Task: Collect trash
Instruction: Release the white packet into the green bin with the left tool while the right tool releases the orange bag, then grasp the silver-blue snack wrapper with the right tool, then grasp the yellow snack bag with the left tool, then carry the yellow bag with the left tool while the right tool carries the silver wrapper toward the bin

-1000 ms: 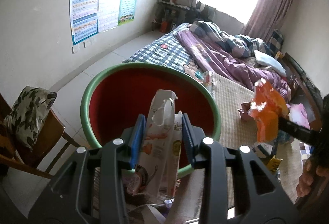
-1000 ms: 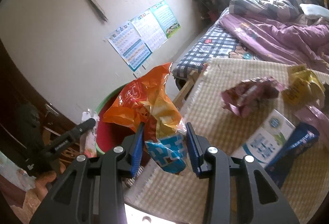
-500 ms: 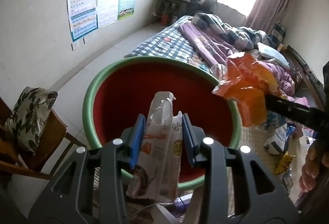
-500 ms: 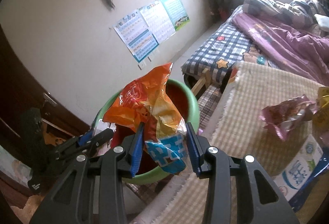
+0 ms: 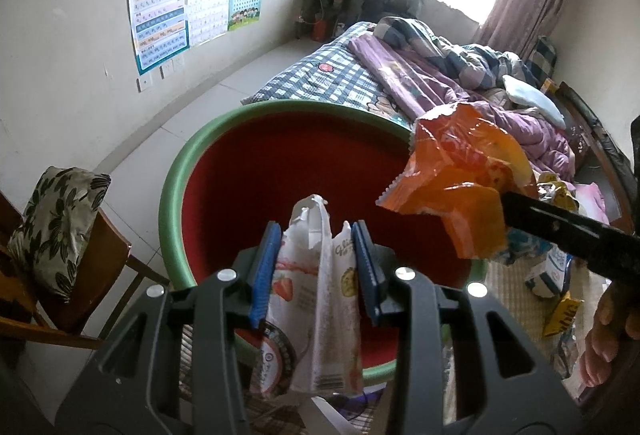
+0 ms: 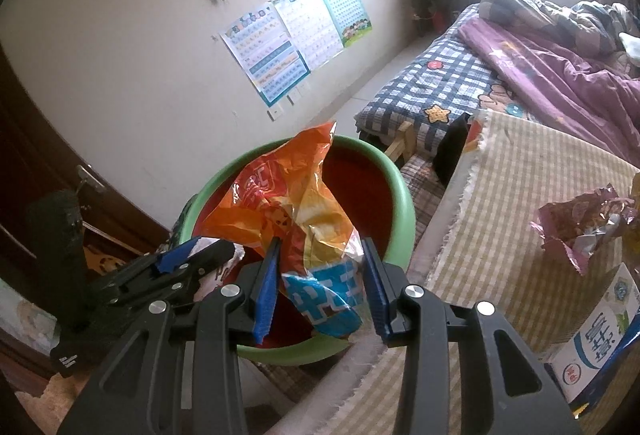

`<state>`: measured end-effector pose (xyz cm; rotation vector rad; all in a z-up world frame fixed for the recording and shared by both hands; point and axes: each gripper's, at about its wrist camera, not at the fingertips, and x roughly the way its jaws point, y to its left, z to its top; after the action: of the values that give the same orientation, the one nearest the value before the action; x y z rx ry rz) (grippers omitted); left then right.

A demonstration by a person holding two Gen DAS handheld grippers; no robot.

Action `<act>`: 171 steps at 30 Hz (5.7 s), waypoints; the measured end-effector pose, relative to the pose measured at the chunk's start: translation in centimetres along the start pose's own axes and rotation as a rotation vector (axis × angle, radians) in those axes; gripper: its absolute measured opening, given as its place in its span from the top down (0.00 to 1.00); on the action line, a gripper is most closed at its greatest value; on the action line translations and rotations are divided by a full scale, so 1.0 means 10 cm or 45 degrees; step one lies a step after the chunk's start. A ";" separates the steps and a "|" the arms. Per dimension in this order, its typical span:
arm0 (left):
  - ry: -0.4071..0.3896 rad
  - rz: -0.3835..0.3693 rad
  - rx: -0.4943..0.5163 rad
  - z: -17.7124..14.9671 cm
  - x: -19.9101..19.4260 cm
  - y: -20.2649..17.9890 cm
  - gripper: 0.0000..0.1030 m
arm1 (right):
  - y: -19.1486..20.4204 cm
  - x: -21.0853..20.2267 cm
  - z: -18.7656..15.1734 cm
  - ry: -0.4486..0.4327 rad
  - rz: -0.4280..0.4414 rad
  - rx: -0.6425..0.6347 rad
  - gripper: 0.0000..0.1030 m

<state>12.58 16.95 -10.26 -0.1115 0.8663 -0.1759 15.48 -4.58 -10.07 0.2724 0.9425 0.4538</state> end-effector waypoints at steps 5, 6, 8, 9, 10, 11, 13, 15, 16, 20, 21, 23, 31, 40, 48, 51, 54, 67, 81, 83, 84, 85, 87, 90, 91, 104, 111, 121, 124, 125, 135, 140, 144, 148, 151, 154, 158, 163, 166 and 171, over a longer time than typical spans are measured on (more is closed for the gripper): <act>0.000 0.008 -0.002 0.02 0.02 0.04 0.66 | 0.01 0.05 0.00 0.005 0.015 -0.005 0.63; -0.001 0.009 -0.004 0.02 0.03 0.06 0.65 | 0.02 0.06 -0.01 0.008 0.020 -0.005 0.62; -0.001 0.009 -0.005 0.01 0.03 0.07 0.65 | 0.03 0.07 -0.01 0.013 0.029 -0.009 0.62; 0.000 0.011 -0.003 0.01 0.03 0.07 0.65 | 0.04 0.08 -0.01 0.015 0.034 -0.013 0.62; -0.001 0.013 -0.004 0.02 0.03 0.07 0.65 | 0.05 0.08 -0.02 0.017 0.038 -0.018 0.62; -0.003 0.016 -0.006 0.00 0.02 0.07 0.65 | 0.07 0.09 -0.02 0.017 0.042 -0.024 0.62; -0.003 0.020 -0.012 -0.01 0.02 0.10 0.64 | 0.09 0.10 -0.02 0.019 0.047 -0.032 0.62; -0.005 0.024 -0.017 -0.02 0.01 0.14 0.62 | 0.10 0.11 -0.04 0.023 0.052 -0.036 0.61; -0.004 0.025 -0.019 -0.03 0.01 0.14 0.62 | 0.11 0.12 -0.04 0.027 0.054 -0.037 0.61; 0.000 0.033 -0.023 -0.06 0.00 0.15 0.61 | 0.13 0.16 -0.07 0.034 0.042 -0.058 0.62; -0.001 0.035 -0.023 -0.07 -0.01 0.14 0.61 | 0.13 0.17 -0.07 0.033 0.037 -0.058 0.62; -0.001 0.037 -0.025 -0.08 -0.01 0.15 0.61 | 0.11 0.19 -0.07 0.033 0.035 -0.047 0.62; -0.037 0.061 -0.062 -0.07 -0.09 0.22 0.45 | 0.12 0.24 -0.08 0.042 0.018 -0.048 0.62; -0.092 0.091 -0.081 -0.09 -0.22 0.26 0.45 | 0.11 0.25 -0.08 0.034 0.036 -0.028 0.55; -0.101 0.089 -0.081 -0.10 -0.25 0.20 0.45 | 0.06 0.01 -0.09 -0.026 0.050 -0.008 0.55; -0.106 0.084 -0.078 -0.12 -0.28 0.14 0.45 | -0.01 -0.12 -0.09 -0.061 0.046 0.011 0.54; -0.137 0.077 -0.082 -0.14 -0.36 0.07 0.45 | -0.11 -0.32 -0.10 -0.096 0.031 0.024 0.54; -0.144 0.028 -0.033 -0.32 -0.51 -0.57 0.45 | -0.78 -1.09 -0.51 -0.127 -0.083 0.108 0.54; -0.088 -0.028 0.016 -0.72 -0.56 -1.46 0.43 | -1.64 -1.60 -1.24 -0.032 -0.127 0.258 0.53; -0.070 -0.026 0.016 -0.78 -0.55 -1.53 0.42 | -1.71 -1.59 -1.35 0.001 -0.122 0.281 0.53; -0.063 -0.026 0.014 -0.80 -0.54 -1.57 0.42 | -1.75 -1.58 -1.42 0.025 -0.114 0.291 0.53; -0.060 -0.025 0.012 -0.82 -0.54 -1.61 0.42 | -1.76 -1.57 -1.47 0.042 -0.110 0.294 0.50; -0.052 -0.022 0.012 -0.85 -0.53 -1.67 0.42 | -1.77 -1.54 -1.55 0.079 -0.103 0.286 0.47; -0.049 -0.024 0.012 -0.87 -0.52 -1.74 0.42 | -1.77 -1.49 -1.61 0.113 -0.085 0.275 0.47; -0.048 -0.025 0.018 -0.87 -0.51 -1.79 0.42 | -1.76 -1.48 -1.63 0.124 -0.072 0.274 0.47; 0.016 -0.040 0.086 -0.88 -0.32 -2.16 0.42 | -1.82 -1.39 -1.72 0.202 -0.057 0.199 0.77; 0.142 -0.155 0.176 -1.05 -0.02 -2.57 0.42 | -2.22 -1.72 -1.58 -0.002 -0.109 0.351 0.77; 0.294 -0.205 0.207 -1.20 0.44 -2.81 0.43 | -2.35 -1.87 -1.65 -0.057 -0.110 0.399 0.77; 0.314 -0.203 0.200 -1.22 0.48 -2.80 0.56 | -2.35 -1.89 -1.65 -0.069 -0.111 0.405 0.77; 0.316 -0.203 0.200 -1.22 0.48 -2.79 0.60 | -2.35 -1.90 -1.65 -0.076 -0.108 0.404 0.77; 0.292 -0.206 0.188 -1.21 0.40 -2.72 0.65 | -2.23 -1.85 -1.60 -0.078 -0.079 0.357 0.77; 0.242 -0.206 0.200 -1.16 0.27 -2.71 0.66 | -2.17 -1.83 -1.56 -0.082 -0.076 0.343 0.77; 0.183 -0.196 0.203 -1.09 0.15 -2.68 0.66 | -2.11 -1.80 -1.52 -0.084 -0.073 0.319 0.77; 0.120 -0.176 0.198 -0.99 0.01 -2.59 0.66 | -2.03 -1.78 -1.46 -0.085 -0.073 0.284 0.77; 0.063 -0.131 0.198 -0.91 -0.10 -2.47 0.66 | -1.95 -1.79 -1.39 -0.103 -0.076 0.250 0.77; 0.009 -0.077 0.179 -0.80 -0.21 -2.29 0.66 | -1.87 -1.79 -1.31 -0.122 -0.085 0.215 0.76; -0.041 -0.002 0.150 -0.69 -0.31 -2.06 0.66 | -1.79 -1.74 -1.21 -0.135 -0.071 0.192 0.76; -0.095 0.057 0.116 -0.60 -0.44 -1.83 0.66 | -1.64 -1.64 -1.12 -0.121 -0.063 0.130 0.76; -0.119 0.084 0.097 -0.54 -0.49 -1.72 0.66 | -1.60 -1.56 -1.12 -0.100 -0.049 0.120 0.76; -0.126 0.102 0.078 -0.53 -0.50 -1.57 0.66 | -1.53 -1.45 -1.08 -0.074 -0.041 0.108 0.76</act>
<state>3.70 2.41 -7.28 -0.0281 0.7651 -0.1203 3.14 -24.62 -12.20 0.3449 0.9095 0.3750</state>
